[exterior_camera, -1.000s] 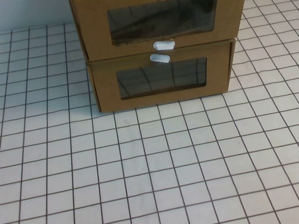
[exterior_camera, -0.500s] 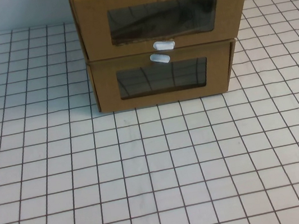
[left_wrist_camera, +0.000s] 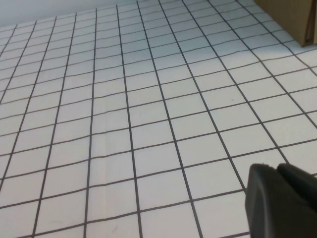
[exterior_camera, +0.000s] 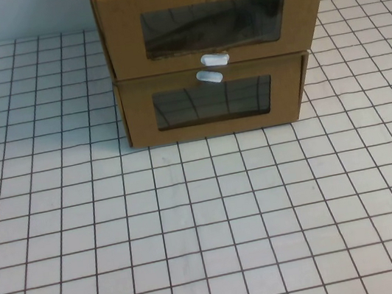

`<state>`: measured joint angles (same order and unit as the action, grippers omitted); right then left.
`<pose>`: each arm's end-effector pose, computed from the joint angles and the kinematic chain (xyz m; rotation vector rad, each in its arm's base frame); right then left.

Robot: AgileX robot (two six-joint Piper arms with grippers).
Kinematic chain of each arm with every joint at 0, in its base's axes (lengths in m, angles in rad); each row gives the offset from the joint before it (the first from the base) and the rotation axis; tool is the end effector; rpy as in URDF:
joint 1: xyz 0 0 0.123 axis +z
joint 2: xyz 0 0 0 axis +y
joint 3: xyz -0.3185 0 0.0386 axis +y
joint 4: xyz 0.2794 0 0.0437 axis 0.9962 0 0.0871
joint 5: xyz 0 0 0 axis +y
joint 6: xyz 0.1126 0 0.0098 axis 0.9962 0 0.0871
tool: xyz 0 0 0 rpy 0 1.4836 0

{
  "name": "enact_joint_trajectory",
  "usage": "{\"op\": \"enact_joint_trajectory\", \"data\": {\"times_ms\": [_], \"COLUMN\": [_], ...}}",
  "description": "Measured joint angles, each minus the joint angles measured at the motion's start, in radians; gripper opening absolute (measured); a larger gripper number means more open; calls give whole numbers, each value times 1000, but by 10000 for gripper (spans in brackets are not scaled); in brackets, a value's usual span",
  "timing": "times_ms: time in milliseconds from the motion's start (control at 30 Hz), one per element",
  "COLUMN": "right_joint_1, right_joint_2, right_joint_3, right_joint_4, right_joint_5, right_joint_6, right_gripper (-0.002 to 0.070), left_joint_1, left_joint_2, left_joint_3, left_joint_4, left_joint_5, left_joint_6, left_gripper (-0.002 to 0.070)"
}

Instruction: Close the shoe box

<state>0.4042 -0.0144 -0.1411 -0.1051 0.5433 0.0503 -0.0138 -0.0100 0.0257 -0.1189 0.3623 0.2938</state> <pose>0.0558 0.0172 0.2103 -0.3757 1.8353 0.2008 0.0694 -0.0057 0.1656 0.2113 1.8477 0.0780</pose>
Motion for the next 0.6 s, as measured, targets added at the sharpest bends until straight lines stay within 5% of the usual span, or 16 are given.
{"op": "enact_joint_trajectory", "data": {"times_ms": [267, 600], "right_joint_1": [-104, -228], "right_joint_2": [0, 0], "right_joint_3": [156, 164], "right_joint_4": [-38, -45], "right_joint_5": [-139, -179], "right_joint_6": [189, 212], "right_gripper": [-14, -14], "left_joint_1": [1, 1], "left_joint_2": [0, 0], "left_joint_3": [0, 0], "left_joint_4": [0, 2], "left_joint_5": [0, 0], "left_joint_6": [0, 0], "left_gripper": [-5, -5]}}
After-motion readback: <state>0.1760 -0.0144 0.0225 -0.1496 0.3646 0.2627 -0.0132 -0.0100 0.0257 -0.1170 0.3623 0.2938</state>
